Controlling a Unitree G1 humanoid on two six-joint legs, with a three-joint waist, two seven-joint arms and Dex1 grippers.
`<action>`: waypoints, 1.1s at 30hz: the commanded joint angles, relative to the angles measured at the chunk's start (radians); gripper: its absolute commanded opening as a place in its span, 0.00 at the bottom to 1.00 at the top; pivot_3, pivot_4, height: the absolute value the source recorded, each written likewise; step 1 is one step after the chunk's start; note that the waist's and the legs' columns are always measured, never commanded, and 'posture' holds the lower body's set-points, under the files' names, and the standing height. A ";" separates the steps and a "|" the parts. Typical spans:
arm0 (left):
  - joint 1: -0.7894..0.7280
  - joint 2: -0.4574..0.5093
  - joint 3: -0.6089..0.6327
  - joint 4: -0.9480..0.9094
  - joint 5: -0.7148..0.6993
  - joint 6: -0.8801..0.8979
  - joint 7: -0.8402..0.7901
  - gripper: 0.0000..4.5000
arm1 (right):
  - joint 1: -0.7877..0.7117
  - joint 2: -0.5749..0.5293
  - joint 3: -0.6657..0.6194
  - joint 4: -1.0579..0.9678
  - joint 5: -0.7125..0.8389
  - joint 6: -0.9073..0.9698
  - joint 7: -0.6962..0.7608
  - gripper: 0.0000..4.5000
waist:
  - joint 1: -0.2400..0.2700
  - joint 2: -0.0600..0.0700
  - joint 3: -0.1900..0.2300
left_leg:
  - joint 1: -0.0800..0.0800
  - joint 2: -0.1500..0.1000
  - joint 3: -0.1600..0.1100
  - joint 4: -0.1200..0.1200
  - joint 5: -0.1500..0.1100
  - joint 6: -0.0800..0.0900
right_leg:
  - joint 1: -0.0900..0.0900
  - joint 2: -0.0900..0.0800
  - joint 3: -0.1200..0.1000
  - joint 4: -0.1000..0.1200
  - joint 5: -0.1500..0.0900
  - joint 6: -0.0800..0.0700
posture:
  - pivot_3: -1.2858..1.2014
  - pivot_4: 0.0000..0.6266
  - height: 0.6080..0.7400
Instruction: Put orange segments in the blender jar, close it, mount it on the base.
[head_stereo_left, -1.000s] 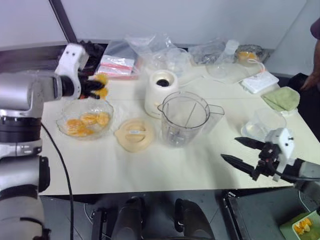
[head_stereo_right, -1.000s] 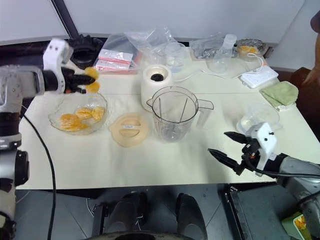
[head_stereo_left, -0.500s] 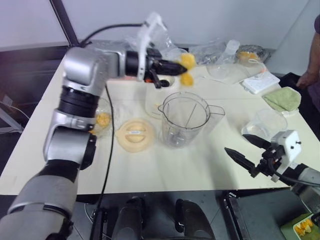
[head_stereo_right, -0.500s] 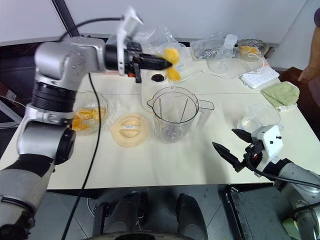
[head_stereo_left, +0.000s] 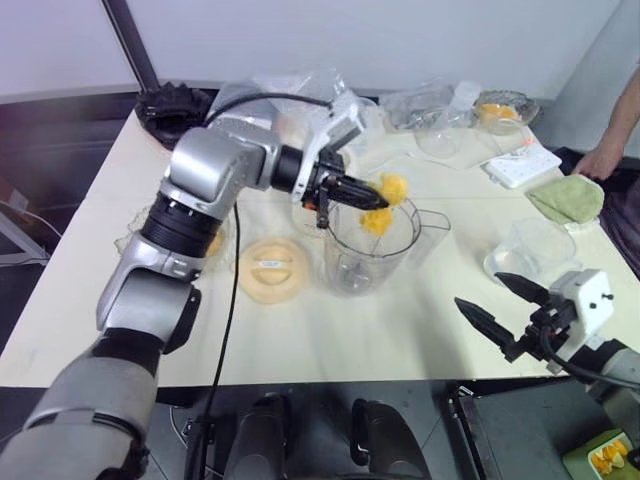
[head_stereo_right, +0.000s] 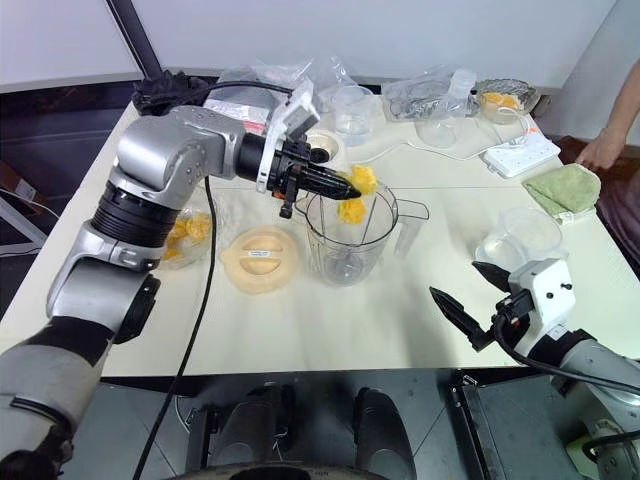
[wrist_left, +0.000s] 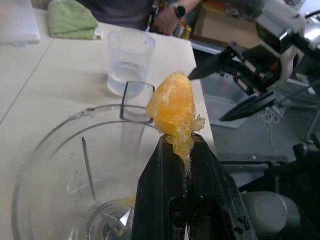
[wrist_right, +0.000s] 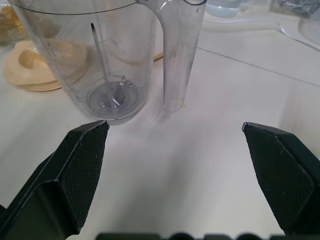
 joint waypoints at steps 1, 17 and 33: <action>-0.004 -0.002 0.008 -0.018 0.012 -0.029 -0.005 0.12 | 0.001 0.010 -0.022 -0.033 0.003 -0.028 -0.011 1.00 | 0.000 0.000 0.000 | 0.000 0.000 0.000 0.000 0.000 0.000 | 0.000 0.000 0.000 0.000 0.000 0.000 | 0.52 0.24 1.00; 0.039 -0.048 0.074 -0.034 0.052 -0.148 0.113 0.99 | 0.005 0.037 -0.043 0.006 -0.050 -0.089 -0.049 1.00 | 0.002 0.000 0.000 | 0.000 0.000 0.000 0.000 0.000 0.000 | 0.000 0.000 0.000 0.000 0.000 0.000 | 0.52 0.24 1.00; 0.342 0.012 0.318 -0.442 -0.181 -0.163 0.212 0.99 | -0.069 0.131 -0.116 0.198 -0.323 -0.141 -0.369 1.00 | -0.009 0.003 -0.001 | 0.002 0.000 0.001 0.000 0.000 0.000 | 0.001 0.000 0.002 0.002 0.000 0.000 | 0.52 0.24 1.00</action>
